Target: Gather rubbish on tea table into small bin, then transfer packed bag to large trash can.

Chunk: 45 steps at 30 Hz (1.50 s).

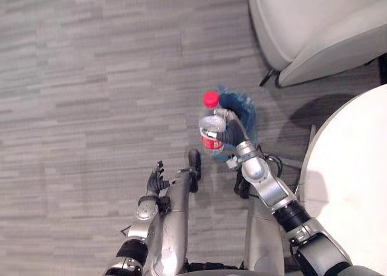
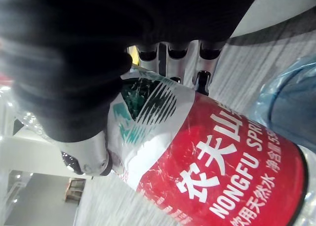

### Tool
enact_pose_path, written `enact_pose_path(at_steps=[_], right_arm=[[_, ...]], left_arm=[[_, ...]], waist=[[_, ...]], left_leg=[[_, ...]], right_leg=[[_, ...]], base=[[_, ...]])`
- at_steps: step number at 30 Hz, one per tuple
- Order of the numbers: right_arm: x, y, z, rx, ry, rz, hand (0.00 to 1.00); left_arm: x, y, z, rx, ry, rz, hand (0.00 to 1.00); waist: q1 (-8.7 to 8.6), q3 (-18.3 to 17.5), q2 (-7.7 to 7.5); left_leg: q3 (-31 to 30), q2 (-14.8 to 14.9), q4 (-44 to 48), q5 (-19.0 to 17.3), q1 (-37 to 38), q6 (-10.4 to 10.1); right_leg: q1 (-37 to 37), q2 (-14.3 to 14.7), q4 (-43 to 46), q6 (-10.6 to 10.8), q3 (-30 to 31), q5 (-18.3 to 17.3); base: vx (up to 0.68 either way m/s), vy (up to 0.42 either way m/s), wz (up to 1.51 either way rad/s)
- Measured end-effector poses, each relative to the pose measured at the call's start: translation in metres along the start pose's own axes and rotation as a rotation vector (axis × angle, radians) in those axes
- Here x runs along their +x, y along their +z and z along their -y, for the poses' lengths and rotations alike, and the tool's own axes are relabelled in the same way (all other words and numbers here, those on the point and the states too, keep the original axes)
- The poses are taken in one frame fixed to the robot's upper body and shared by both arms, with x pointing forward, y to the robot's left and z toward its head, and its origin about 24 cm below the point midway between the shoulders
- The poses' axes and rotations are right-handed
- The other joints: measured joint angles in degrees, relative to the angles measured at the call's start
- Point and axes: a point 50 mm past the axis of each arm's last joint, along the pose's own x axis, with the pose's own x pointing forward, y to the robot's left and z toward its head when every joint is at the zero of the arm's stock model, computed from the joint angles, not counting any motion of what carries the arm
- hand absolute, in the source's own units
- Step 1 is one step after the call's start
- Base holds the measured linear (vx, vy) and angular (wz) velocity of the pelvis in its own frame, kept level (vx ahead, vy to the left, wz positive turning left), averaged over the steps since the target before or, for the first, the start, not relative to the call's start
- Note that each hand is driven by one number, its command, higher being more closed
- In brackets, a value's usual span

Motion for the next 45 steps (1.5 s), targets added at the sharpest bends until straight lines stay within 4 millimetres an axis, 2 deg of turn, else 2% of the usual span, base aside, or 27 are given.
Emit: enact_pose_path(at_steps=[4, 6, 10, 13, 14, 17, 24, 31, 36, 45], right_arm=[[0.023, -0.001, 0.026, -0.036, -0.108, -0.020, 1.00], [0.030, 0.000, 0.036, -0.043, -0.147, -0.019, 1.00], [0.040, -0.005, 0.052, -0.075, -0.197, -0.058, 1.00], [0.043, -0.005, 0.060, -0.090, -0.231, -0.063, 1.00], [0.044, -0.005, 0.062, -0.089, -0.243, -0.062, 0.00], [0.046, -0.004, 0.070, -0.094, -0.277, -0.061, 0.00], [0.048, -0.003, 0.070, -0.093, -0.280, -0.059, 0.00], [0.035, -0.005, 0.057, -0.115, -0.258, -0.050, 0.00], [0.024, -0.006, 0.038, -0.202, -0.193, -0.023, 0.00], [0.011, -0.014, 0.019, -0.385, -0.101, -0.008, 0.00]], left_arm=[[0.009, 0.029, 0.001, -0.063, 0.024, 0.107, 0.00], [0.010, 0.037, 0.000, -0.080, 0.026, 0.141, 0.00], [0.013, 0.046, -0.004, -0.106, 0.046, 0.173, 0.00], [0.014, 0.050, -0.005, -0.127, 0.049, 0.188, 0.00], [0.014, 0.050, -0.005, -0.128, 0.049, 0.190, 0.00], [0.014, 0.051, -0.005, -0.129, 0.054, 0.194, 0.00], [0.014, 0.051, -0.006, -0.140, 0.068, 0.192, 0.00], [0.014, 0.051, -0.007, -0.140, 0.072, 0.192, 0.00], [0.014, 0.052, -0.012, -0.140, 0.091, 0.197, 0.00], [0.015, 0.053, -0.013, -0.143, 0.115, 0.201, 0.00]], waist=[[0.25, 2.1, -0.06], [0.39, 2.1, -0.08], [1.37, 2.1, -0.09], [1.39, 2.1, -0.09], [1.39, 2.1, -0.09], [1.37, 2.1, -0.10], [1.24, 2.1, -0.11], [1.02, 2.2, -0.19], [-0.07, 2.5, -1.12], [-0.14, 2.5, -1.44]], left_leg=[[-0.7, 0.0, 3.2, 0.2, -6.2, -0.2], [-0.8, 0.1, 3.8, 0.3, -9.1, -0.4], [-1.0, 1.0, 4.9, 0.7, -12.6, -0.7], [-1.5, 1.0, 4.9, 0.8, -13.8, -0.8], [-1.5, 1.0, 4.9, 0.8, -14.0, -0.8], [-1.7, 1.0, 4.8, 0.8, -14.5, -0.9], [-2.4, 0.8, 3.2, 1.8, -14.5, -1.6], [-2.6, 0.9, 3.0, 2.1, -14.5, -1.6], [-2.6, 1.2, 3.0, 2.1, -14.2, -1.6], [-2.7, 1.8, 0.8, 3.0, -12.2, -2.2]], right_leg=[[-6.3, -1.0, 4.8, -0.6, -0.4, -1.3], [-9.3, -1.1, 5.9, -0.8, -0.4, -1.4], [-12.7, -0.4, 6.8, -1.2, -0.6, -1.5], [-13.6, -0.5, 7.0, -1.5, -1.1, -1.9], [-13.8, -0.5, 7.1, -1.6, -1.2, -1.9], [-14.5, -0.6, 7.3, -1.7, -1.3, -2.1], [-14.5, -0.5, 6.7, -1.8, -2.2, -2.2], [-14.4, -0.4, 6.7, -1.8, -2.4, -2.2], [-14.0, -0.1, 6.5, -2.0, -2.4, -2.2], [-12.3, 0.7, 4.7, -2.2, -2.8, -1.9]], base=[[-0.07, -0.066, 0.19], [-0.04, -0.055, 0.07], [-0.01, -0.054, -0.03], [0.01, -0.050, 0.06], [0.01, -0.046, 0.07], [0.01, -0.039, 0.04], [-0.01, -0.047, 0.05], [-0.02, -0.024, 0.01], [-0.01, -0.017, -0.02], [-0.02, -0.038, -0.03]])
